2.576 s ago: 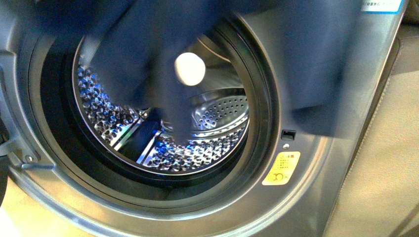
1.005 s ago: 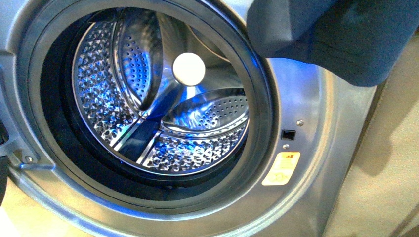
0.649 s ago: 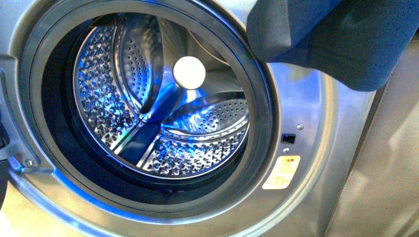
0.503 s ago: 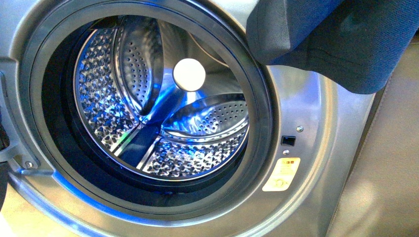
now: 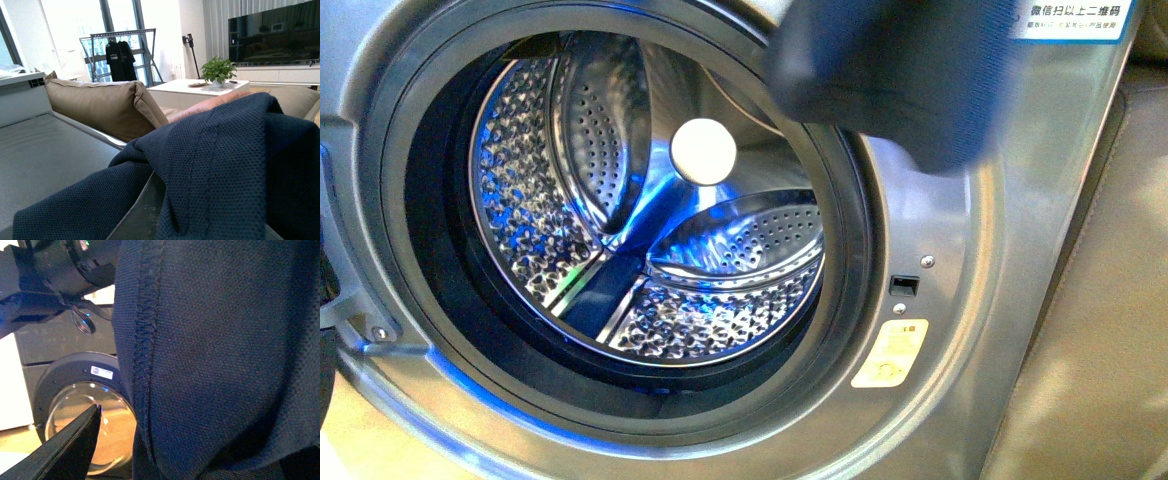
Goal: Collect clothes from washing machine
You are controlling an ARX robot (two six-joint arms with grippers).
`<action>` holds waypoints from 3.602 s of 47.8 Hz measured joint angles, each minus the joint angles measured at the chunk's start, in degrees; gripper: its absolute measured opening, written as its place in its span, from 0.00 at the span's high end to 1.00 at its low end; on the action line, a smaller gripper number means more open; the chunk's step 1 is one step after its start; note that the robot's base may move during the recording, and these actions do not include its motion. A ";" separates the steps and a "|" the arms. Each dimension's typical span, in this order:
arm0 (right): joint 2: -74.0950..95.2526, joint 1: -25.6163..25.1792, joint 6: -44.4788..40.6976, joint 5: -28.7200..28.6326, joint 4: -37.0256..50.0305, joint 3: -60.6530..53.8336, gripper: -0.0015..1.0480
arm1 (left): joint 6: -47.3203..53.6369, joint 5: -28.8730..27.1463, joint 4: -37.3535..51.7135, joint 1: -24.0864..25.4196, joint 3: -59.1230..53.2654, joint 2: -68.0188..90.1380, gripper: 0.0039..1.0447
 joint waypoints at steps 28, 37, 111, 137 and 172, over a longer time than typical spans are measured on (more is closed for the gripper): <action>-4.28 15.15 -19.98 33.16 -19.93 -0.52 0.07 | 0.00 -0.13 0.00 0.00 0.09 -0.02 0.87; -4.37 17.31 -24.35 41.33 -17.62 -0.13 0.07 | 0.00 -0.15 0.00 0.00 0.13 0.00 0.87; 0.46 21.88 -24.72 63.08 -32.83 13.77 0.83 | -0.02 0.07 0.02 0.09 0.39 -0.02 0.73; -7.82 -0.20 -17.97 52.81 -27.12 11.76 0.84 | -0.02 0.13 0.02 0.04 0.63 -0.07 0.05; -5.14 -59.45 -2.38 14.80 -13.05 -10.97 0.84 | -0.02 0.07 0.02 0.04 0.66 -0.07 0.06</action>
